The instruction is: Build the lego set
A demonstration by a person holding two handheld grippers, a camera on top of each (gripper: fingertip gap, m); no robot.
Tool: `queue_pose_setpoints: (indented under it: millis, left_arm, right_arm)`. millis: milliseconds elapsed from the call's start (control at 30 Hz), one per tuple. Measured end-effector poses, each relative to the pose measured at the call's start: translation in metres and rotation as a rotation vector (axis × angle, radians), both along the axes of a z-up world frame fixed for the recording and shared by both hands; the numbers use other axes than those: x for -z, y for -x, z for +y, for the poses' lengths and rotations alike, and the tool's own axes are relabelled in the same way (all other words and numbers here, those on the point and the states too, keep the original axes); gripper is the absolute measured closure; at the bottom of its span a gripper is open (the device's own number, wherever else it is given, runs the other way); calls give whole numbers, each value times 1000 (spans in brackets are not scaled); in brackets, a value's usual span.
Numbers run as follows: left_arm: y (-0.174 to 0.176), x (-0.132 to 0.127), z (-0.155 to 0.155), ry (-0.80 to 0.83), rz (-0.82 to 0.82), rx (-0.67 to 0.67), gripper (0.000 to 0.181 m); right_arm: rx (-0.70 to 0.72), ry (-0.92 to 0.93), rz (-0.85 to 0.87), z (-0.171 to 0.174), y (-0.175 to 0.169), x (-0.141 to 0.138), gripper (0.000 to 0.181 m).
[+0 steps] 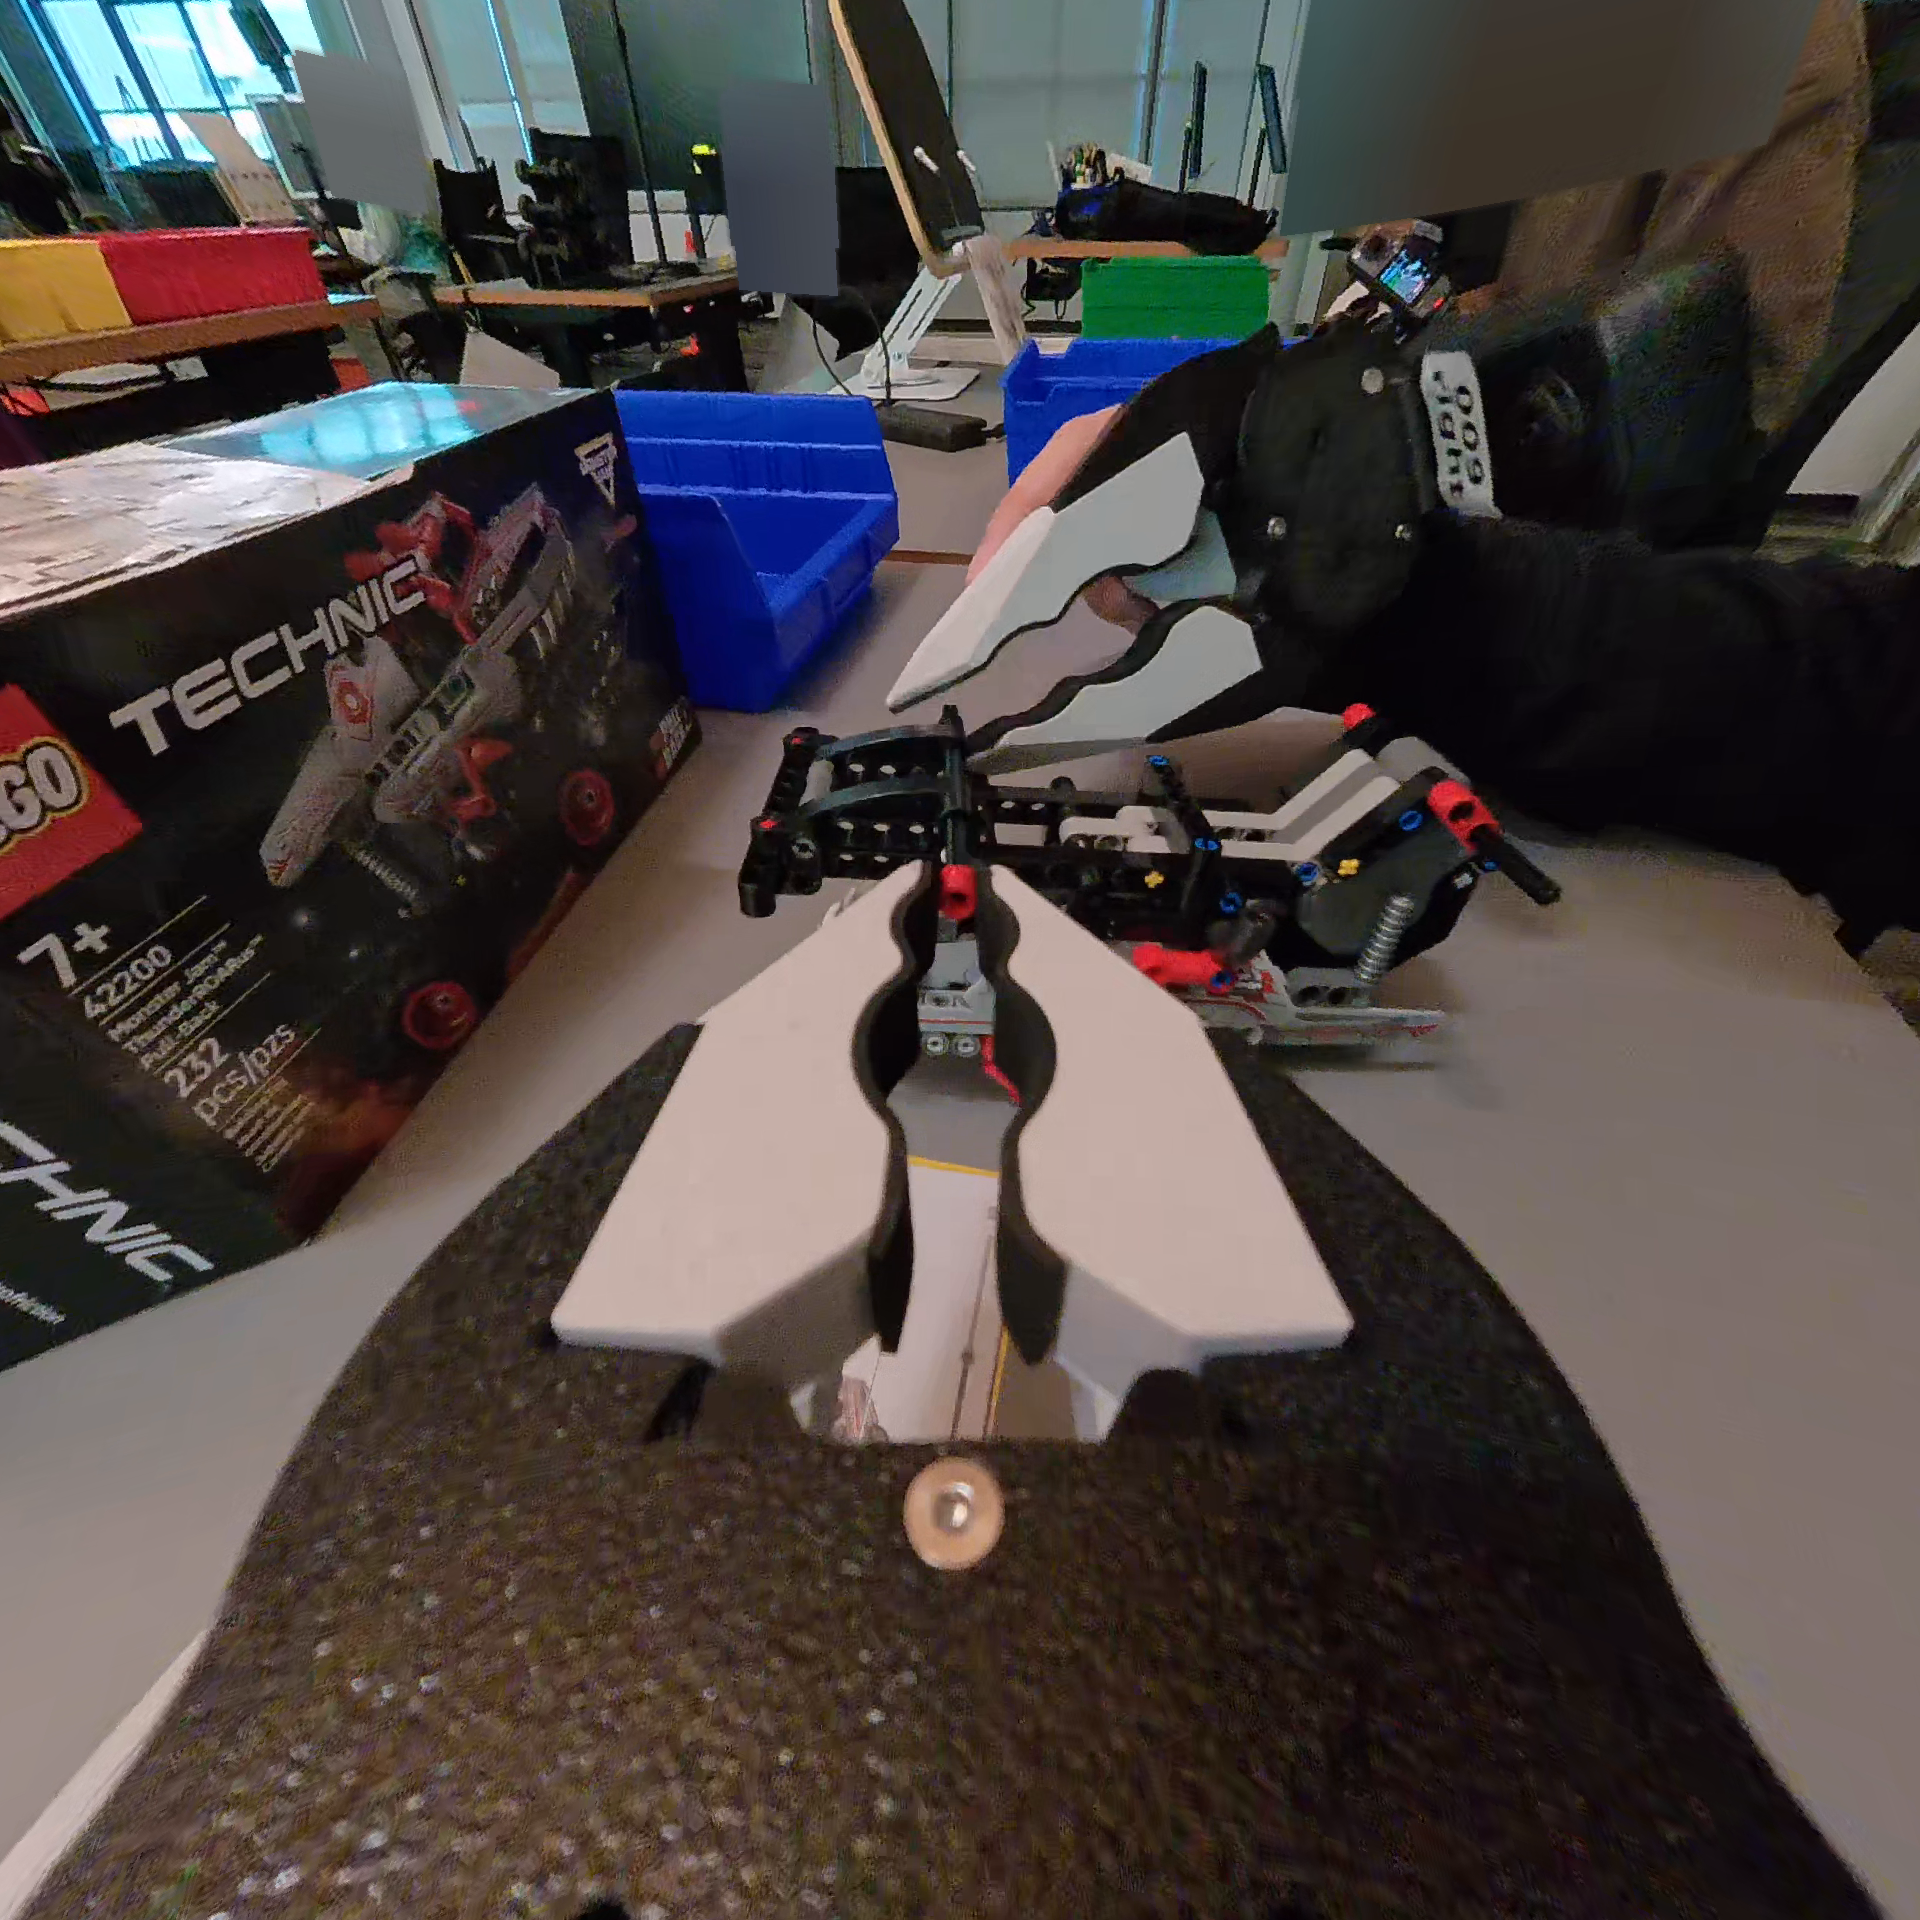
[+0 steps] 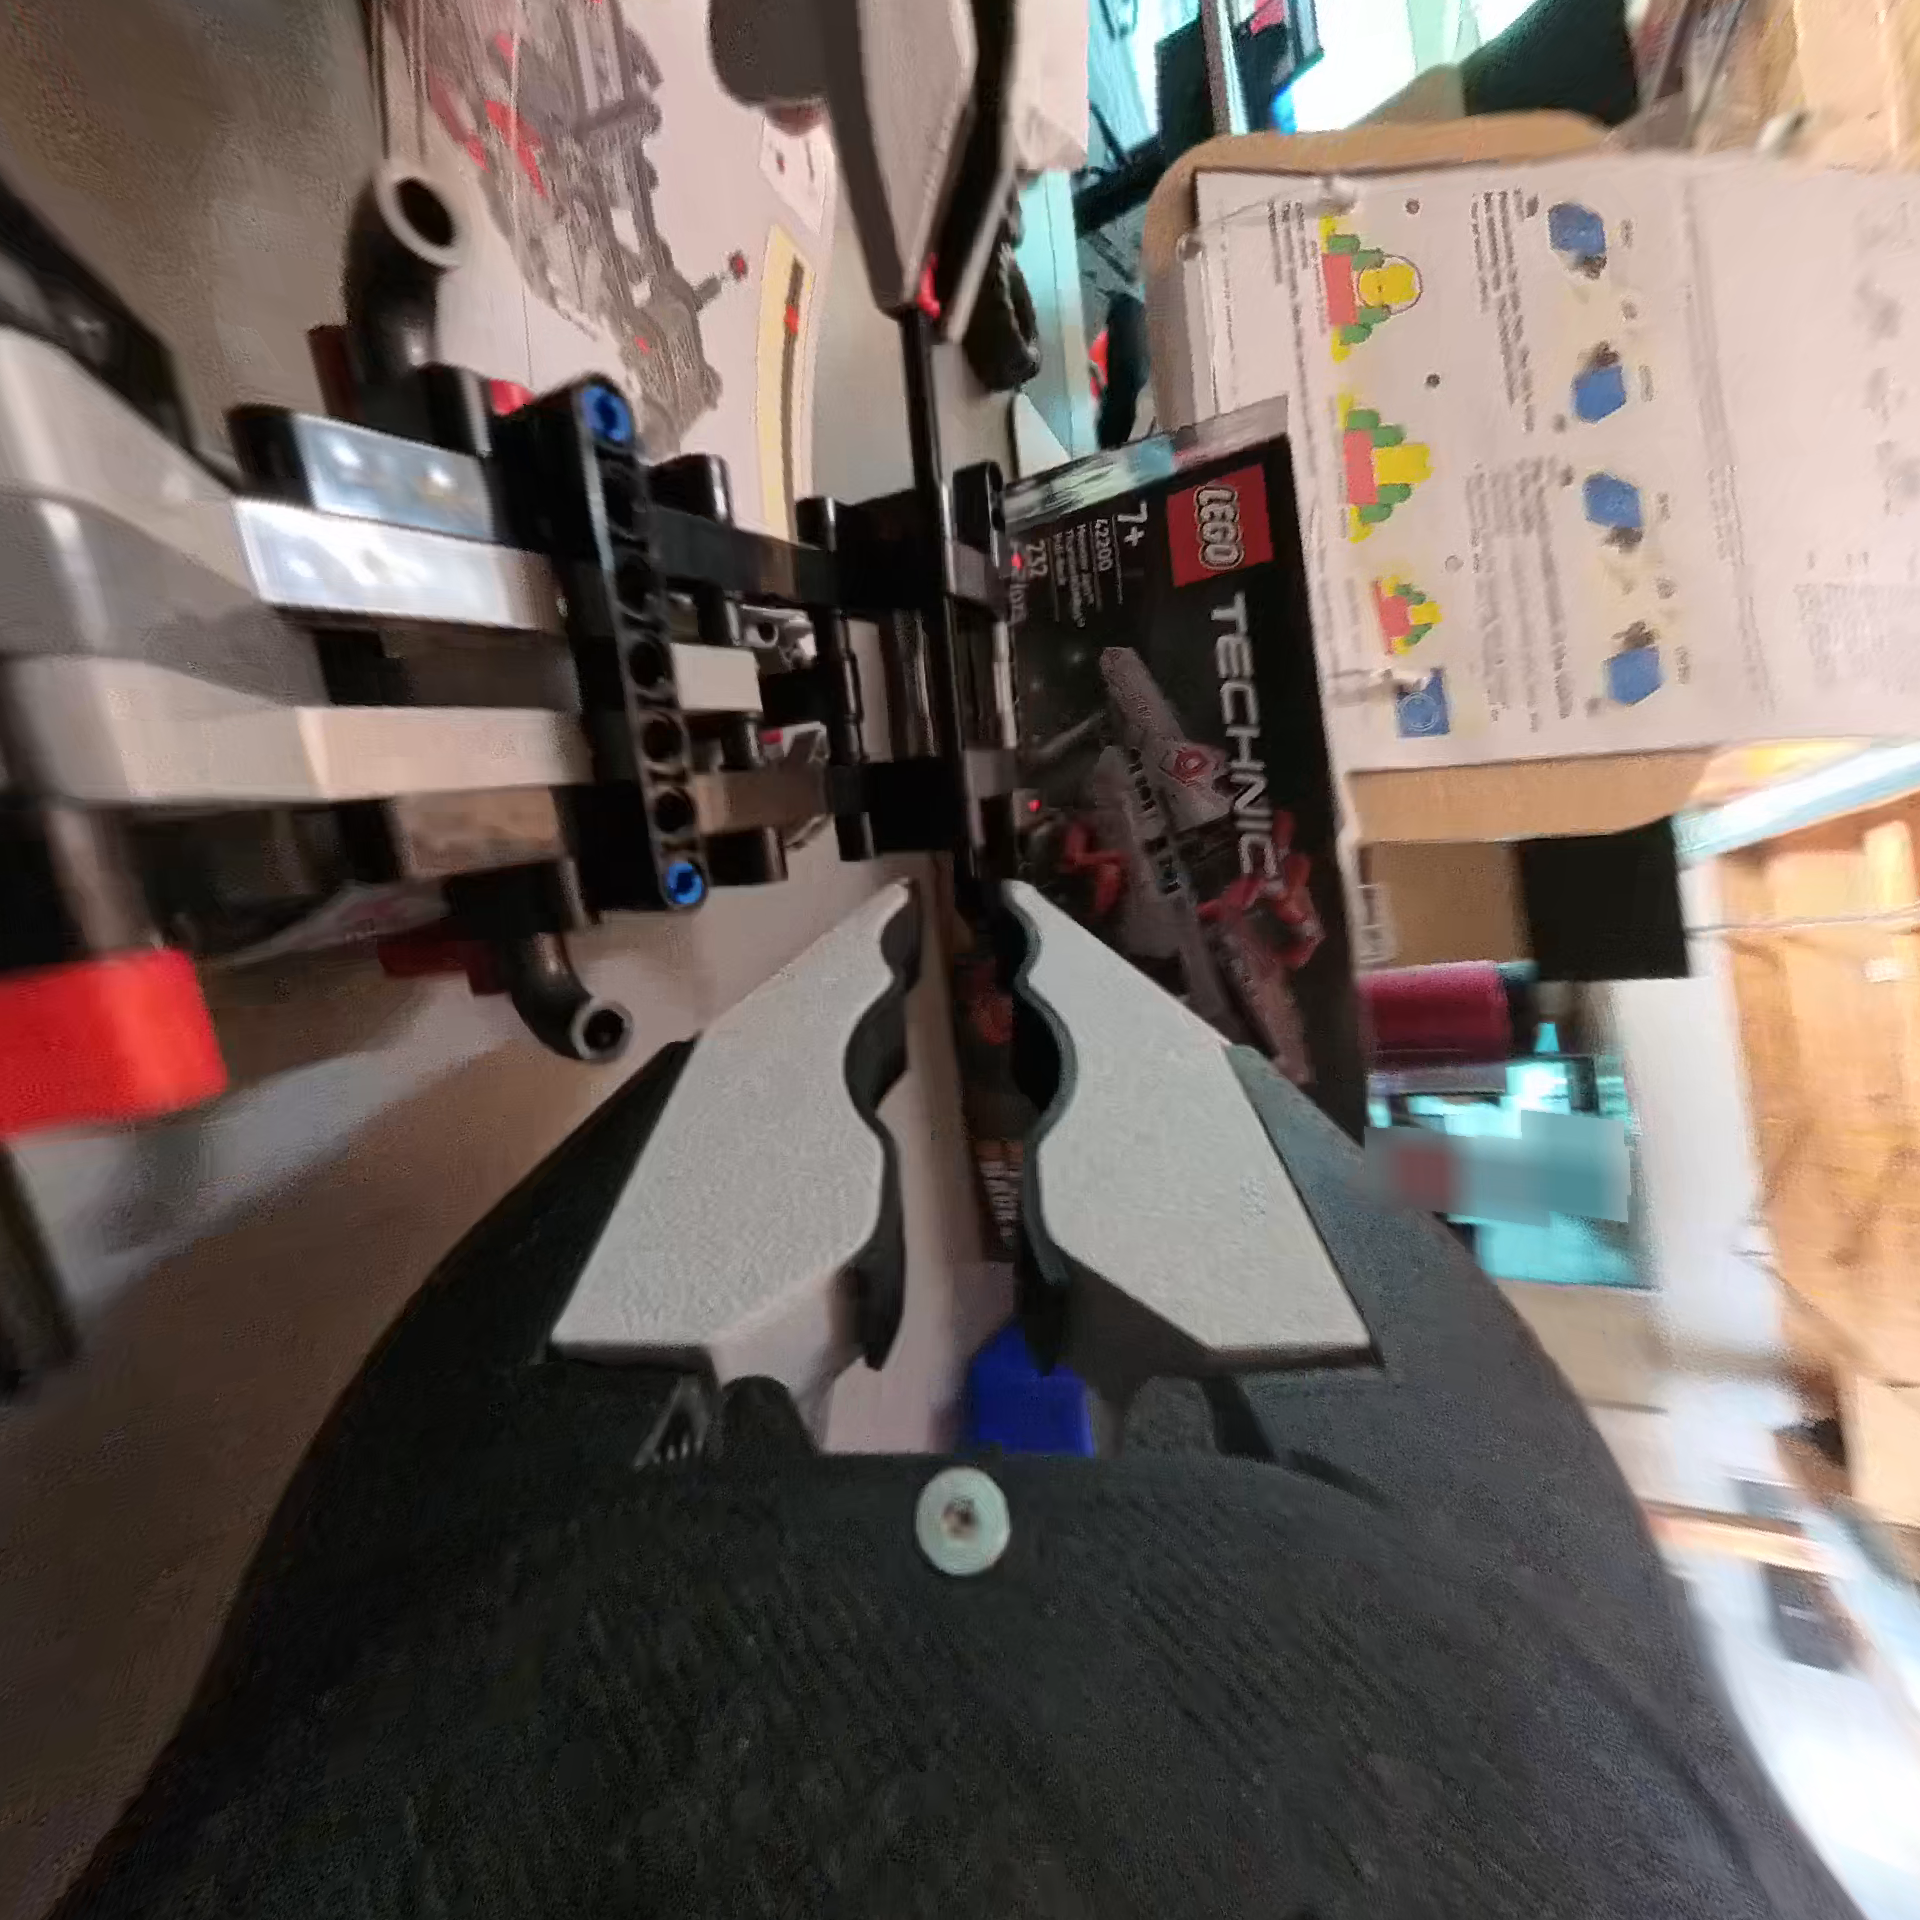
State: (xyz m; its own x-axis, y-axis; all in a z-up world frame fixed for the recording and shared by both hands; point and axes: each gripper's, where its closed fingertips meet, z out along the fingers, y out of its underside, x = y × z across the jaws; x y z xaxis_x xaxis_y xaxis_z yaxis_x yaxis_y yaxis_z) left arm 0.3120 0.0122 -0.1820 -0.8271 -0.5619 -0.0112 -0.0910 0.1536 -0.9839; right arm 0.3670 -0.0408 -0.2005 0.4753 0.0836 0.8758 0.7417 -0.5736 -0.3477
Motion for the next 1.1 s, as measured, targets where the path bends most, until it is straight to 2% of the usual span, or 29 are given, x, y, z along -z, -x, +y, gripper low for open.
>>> queue_pose_setpoints:
  millis: [67, 133, 233, 300, 367, 467, 533, 867, 967, 1100]
  left_arm:
    - [0, 0, -2, -8, -10, 1, 177]
    - [2, -2, -4, -10, -18, 19, 177]
    - [3, -2, -6, -47, -41, 28, 177]
    - [4, -2, -8, -55, -55, 46, 177]
    - [4, -2, -9, -61, -67, 60, 177]
    - [4, 0, -10, -69, -66, 75, 177]
    - [5, 0, -12, -79, -71, 88, 177]
    - [5, -1, -11, -85, -75, 75, 177]
    - [5, -1, -11, -85, -77, 75, 177]
    - [5, -1, -12, -84, -78, 82, 177]
  right_arm:
    - [8, -42, 172, -10, -3, 1, 159]
    - [-17, -129, 413, -17, 1, -1, 150]
    - [-160, -297, 815, -15, 22, -17, 137]
    - [-217, -374, 968, -13, 26, -26, 142]
    - [-217, -382, 1057, -8, 25, -20, 146]
    - [-247, -340, 1080, 1, 32, -9, 160]
    - [-248, -359, 1029, 4, 30, -12, 166]
    - [-254, -377, 938, -4, 27, -22, 164]
    - [-270, -389, 943, -9, 26, -26, 176]
    - [-263, -370, 910, -11, 26, -26, 177]
